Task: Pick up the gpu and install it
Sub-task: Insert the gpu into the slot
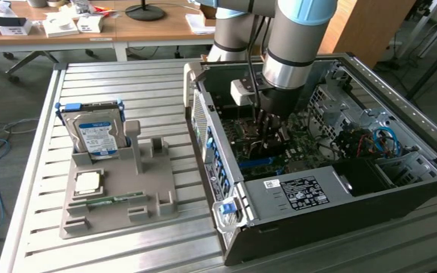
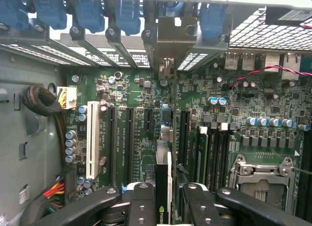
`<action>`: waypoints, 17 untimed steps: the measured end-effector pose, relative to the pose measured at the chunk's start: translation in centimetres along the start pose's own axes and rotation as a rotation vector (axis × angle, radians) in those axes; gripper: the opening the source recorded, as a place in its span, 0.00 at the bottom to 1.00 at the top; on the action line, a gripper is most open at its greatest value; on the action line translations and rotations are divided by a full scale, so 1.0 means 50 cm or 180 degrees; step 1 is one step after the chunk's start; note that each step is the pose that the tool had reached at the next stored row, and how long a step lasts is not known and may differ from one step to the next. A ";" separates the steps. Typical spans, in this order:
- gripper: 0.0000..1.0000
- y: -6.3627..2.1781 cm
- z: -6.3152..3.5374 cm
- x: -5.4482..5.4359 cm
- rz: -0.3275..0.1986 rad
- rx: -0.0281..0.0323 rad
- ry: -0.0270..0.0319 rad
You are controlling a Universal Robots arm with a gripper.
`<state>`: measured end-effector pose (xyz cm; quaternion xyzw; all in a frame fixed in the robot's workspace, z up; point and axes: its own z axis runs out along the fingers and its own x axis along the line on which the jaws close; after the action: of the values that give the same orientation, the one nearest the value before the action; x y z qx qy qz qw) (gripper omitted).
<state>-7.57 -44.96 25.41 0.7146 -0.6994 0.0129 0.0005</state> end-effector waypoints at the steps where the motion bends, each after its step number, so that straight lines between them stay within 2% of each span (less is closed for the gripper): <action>1: 0.26 0.000 0.000 0.000 0.0000 0.0000 0.0000; 17: 0.26 0.000 0.002 0.000 0.0008 0.0000 0.0000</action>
<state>-7.57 -44.96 25.30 0.7137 -0.7003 0.0128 0.0005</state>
